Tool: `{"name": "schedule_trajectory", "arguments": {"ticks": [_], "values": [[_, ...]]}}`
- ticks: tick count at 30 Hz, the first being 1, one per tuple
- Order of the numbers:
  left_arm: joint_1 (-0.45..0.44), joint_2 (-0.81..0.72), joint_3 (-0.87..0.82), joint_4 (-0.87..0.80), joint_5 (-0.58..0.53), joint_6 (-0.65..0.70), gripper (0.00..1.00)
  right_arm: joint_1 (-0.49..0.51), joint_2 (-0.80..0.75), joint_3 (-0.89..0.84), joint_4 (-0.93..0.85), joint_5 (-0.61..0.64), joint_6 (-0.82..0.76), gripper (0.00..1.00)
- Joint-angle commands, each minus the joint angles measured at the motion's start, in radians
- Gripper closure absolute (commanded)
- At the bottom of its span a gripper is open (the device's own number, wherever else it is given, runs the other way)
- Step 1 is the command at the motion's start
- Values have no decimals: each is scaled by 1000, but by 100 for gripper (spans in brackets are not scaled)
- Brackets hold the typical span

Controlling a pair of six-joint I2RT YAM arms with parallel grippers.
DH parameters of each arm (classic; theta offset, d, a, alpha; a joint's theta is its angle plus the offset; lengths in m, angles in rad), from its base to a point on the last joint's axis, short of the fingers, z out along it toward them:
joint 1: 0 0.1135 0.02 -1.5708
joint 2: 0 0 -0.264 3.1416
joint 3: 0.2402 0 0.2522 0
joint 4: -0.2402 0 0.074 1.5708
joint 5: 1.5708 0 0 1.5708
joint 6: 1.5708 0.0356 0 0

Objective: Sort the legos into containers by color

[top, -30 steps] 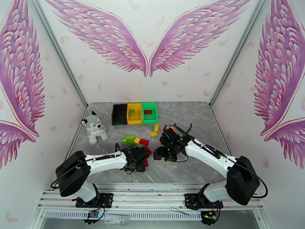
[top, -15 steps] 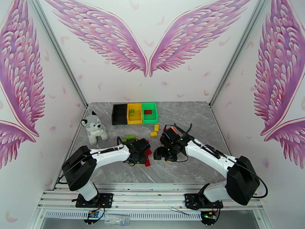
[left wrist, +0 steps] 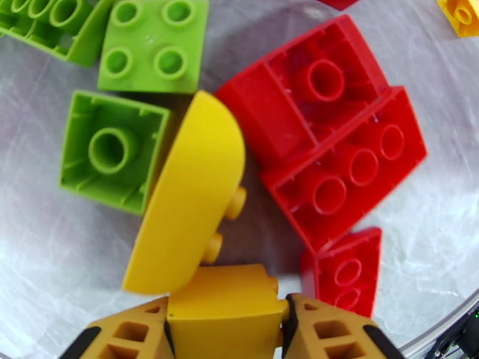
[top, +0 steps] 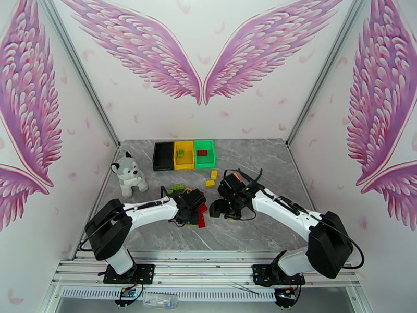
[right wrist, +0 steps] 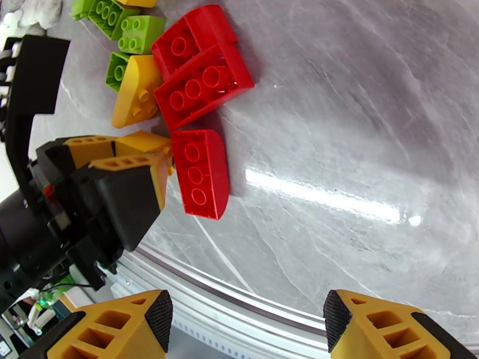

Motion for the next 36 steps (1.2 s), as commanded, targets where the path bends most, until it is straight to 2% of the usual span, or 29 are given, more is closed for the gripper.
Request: {"name": "schedule_trajectory", "arguments": {"ticks": [1, 4, 7, 11, 14, 21, 29, 36], "values": [[15, -122, 12, -23, 38, -1, 59, 2, 20, 61, -24, 12, -18, 27], [59, -209, -11, -11, 75, -8, 59, 1, 42, 107, -17, -17, -29, 27], [147, -290, -24, 1, 99, -20, 59, -4, 65, 158, 25, -83, -25, 27], [304, -358, -7, 19, 121, -8, 58, -13, 118, 230, 105, -185, 5, 27], [419, -352, 44, 29, 137, 19, 57, -28, 168, 288, 155, -248, 39, 28], [606, -219, 220, 50, 136, 81, 58, -81, 269, 396, 250, -347, 123, 28], [693, 29, 480, 71, 88, 132, 58, -131, 316, 453, 254, -362, 140, 28], [741, 264, 745, 35, 96, 173, 58, -160, 339, 475, 256, -370, 149, 27]]}}
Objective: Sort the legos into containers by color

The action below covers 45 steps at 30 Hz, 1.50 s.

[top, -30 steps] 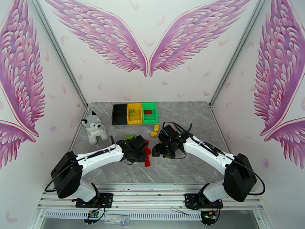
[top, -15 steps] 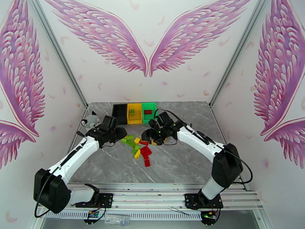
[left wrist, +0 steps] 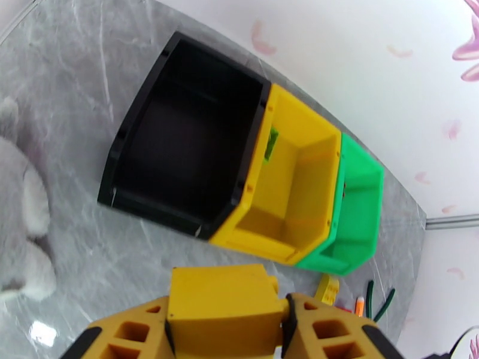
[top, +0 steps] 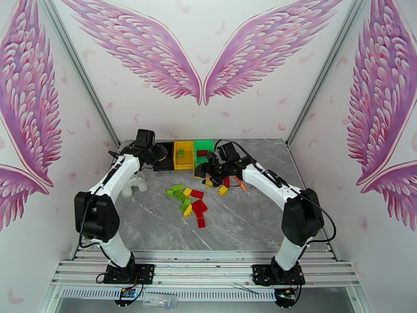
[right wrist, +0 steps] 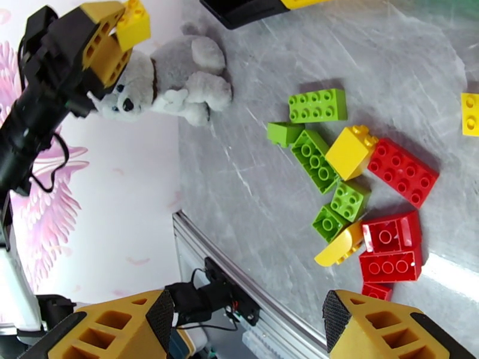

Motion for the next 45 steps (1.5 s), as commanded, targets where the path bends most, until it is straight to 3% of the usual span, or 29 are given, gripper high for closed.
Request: {"name": "schedule_trajectory", "arguments": {"ticks": [1, 5, 7, 11, 17, 22, 29, 37, 40, 45], "values": [[18, 95, 143, -40, -5, 44, 57, -13, 31, 42, 9, -19, 17, 27], [37, 199, 268, -79, 1, 51, 50, -21, 44, 59, 2, -15, 14, 26], [46, 227, 300, -90, 0, 45, 39, -26, 46, 67, -7, -10, 7, 25], [44, 244, 334, -92, 26, 67, 26, -36, 42, 70, -29, 2, -14, 23], [-1, 172, 278, -102, 15, 86, 23, -41, 30, 68, -74, 31, -61, 22], [-86, 41, 143, -90, -34, 86, 21, -41, 10, 41, -103, 73, -98, 22], [-219, -204, -180, -37, -128, 23, 18, -40, 4, 23, -184, 154, -155, 29], [-341, -485, -477, -4, -295, -73, 10, -39, -37, -40, -224, 262, -184, 29], [-362, -586, -557, 23, -340, -96, 2, -40, -44, -47, -265, 302, -207, 29], [-336, -724, -674, 40, -358, -173, 1, -40, -52, -56, -316, 387, -239, 25]]}}
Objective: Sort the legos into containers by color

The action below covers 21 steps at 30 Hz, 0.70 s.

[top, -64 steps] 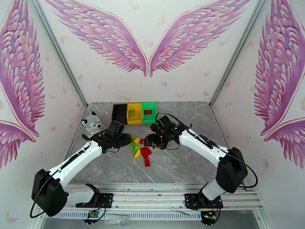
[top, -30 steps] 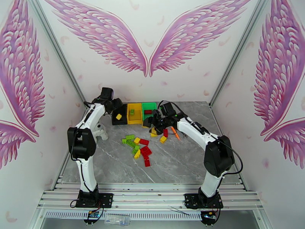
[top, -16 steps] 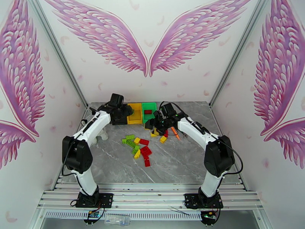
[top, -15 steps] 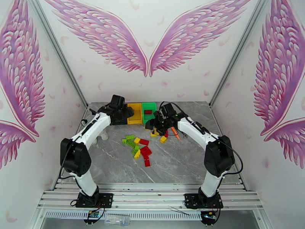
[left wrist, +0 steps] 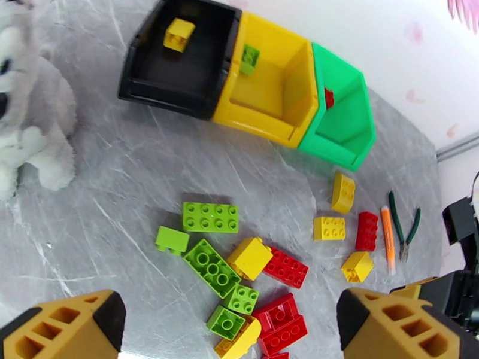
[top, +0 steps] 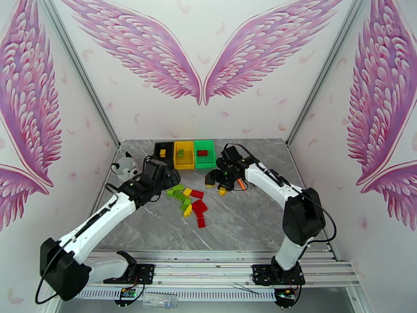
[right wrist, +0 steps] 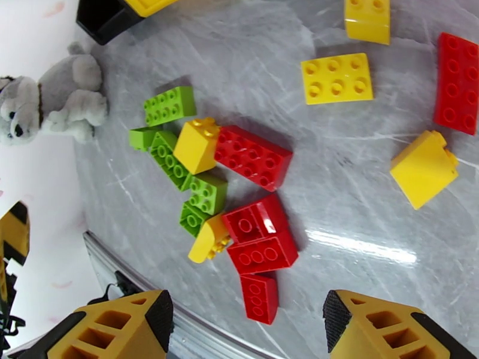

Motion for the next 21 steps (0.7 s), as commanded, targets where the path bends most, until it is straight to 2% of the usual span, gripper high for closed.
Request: {"name": "schedule_trajectory", "arguments": {"ticks": [1, 6, 10, 15, 21], "values": [[37, -79, -77, 43, -20, -63, 1, -6, -37, -17, -63, 95, -42, 24], [86, -121, -109, 44, 71, -43, 2, -6, 4, -5, -100, 132, -57, 23], [84, -100, -105, -5, 126, -46, 11, -5, 41, -1, -116, 144, -55, 24], [42, -62, -160, -18, 170, -92, 19, -9, 86, 1, -126, 158, -47, 27], [-61, 36, -179, -5, 185, -75, 26, -15, 124, -1, -120, 146, -35, 29]]}}
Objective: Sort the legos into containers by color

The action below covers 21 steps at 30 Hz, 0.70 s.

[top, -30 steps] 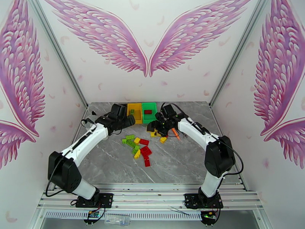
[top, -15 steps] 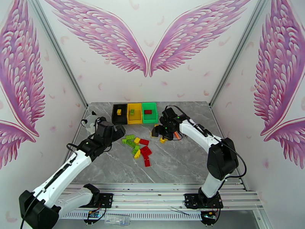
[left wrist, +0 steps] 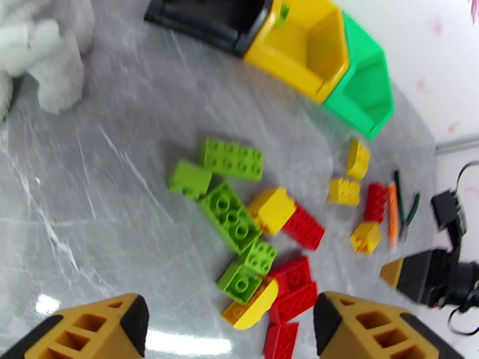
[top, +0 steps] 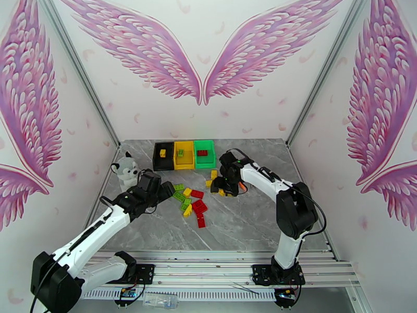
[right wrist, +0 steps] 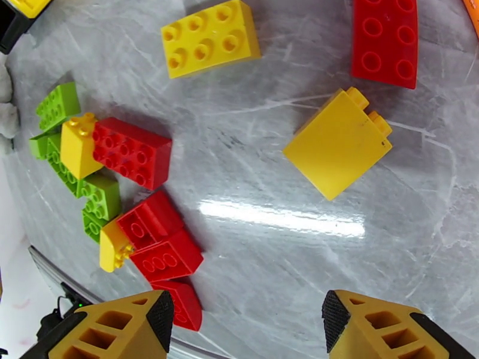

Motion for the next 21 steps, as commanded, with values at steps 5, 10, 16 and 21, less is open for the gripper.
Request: {"name": "schedule_trajectory", "arguments": {"ticks": [5, 10, 16, 21], "values": [[-100, 175, -11, 26, 68, 55, 31, -7, 30, -18, 5, -25, 17, 31], [-162, 255, 10, 55, 88, 77, 35, -5, 12, -57, 30, -48, 27, 32], [-203, 321, 34, 66, 99, 105, 37, -6, -1, -95, 38, -45, 34, 31], [-219, 380, 57, 63, 96, 111, 41, -8, -9, -108, 39, -31, 38, 31]]}}
